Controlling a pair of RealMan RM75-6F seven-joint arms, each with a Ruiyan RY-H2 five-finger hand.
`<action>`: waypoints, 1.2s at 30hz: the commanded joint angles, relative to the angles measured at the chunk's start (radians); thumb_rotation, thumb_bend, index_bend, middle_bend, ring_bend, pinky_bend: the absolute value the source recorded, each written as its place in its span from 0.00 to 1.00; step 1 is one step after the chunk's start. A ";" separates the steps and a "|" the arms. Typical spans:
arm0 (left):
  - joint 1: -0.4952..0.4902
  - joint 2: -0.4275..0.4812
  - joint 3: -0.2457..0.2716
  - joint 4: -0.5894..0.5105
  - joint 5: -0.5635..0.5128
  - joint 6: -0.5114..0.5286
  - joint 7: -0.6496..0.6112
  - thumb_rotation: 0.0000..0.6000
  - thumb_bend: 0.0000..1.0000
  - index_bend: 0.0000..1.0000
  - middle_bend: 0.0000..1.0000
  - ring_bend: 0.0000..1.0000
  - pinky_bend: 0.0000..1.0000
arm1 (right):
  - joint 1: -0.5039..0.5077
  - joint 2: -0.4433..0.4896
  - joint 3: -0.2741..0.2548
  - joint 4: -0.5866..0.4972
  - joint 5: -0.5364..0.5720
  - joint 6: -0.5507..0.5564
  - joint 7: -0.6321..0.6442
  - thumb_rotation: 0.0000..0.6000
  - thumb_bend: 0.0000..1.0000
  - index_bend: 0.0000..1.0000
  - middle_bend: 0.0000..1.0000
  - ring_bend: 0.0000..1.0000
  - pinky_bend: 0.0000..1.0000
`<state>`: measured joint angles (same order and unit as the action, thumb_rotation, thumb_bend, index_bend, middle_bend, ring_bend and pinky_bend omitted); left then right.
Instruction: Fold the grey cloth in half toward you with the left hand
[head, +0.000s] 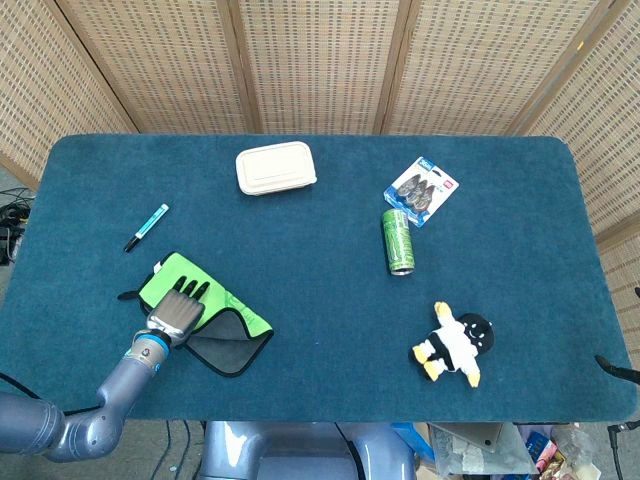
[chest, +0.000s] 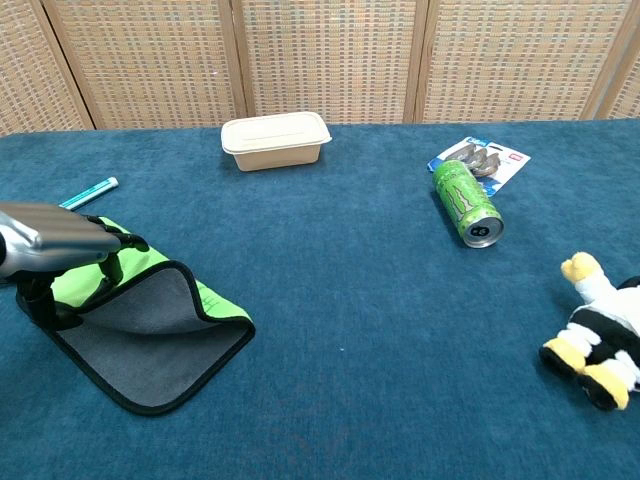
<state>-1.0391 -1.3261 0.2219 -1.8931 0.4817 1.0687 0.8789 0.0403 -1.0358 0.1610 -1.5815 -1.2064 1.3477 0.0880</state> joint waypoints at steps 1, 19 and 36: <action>0.008 0.004 0.004 -0.007 0.012 0.002 0.004 1.00 0.61 0.60 0.00 0.00 0.00 | 0.000 0.000 -0.001 -0.001 -0.002 0.001 -0.002 1.00 0.00 0.00 0.00 0.00 0.00; 0.016 -0.024 -0.012 0.007 0.004 -0.011 0.041 1.00 0.61 0.51 0.00 0.00 0.00 | -0.001 0.004 0.000 0.002 0.000 0.001 0.009 1.00 0.00 0.00 0.00 0.00 0.00; 0.059 0.102 -0.039 -0.057 0.184 -0.052 -0.097 1.00 0.47 0.00 0.00 0.00 0.00 | 0.000 0.003 -0.002 -0.008 -0.002 0.004 -0.002 1.00 0.00 0.00 0.00 0.00 0.00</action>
<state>-0.9874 -1.2380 0.1944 -1.9376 0.6513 1.0164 0.7989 0.0402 -1.0327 0.1588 -1.5892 -1.2088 1.3519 0.0857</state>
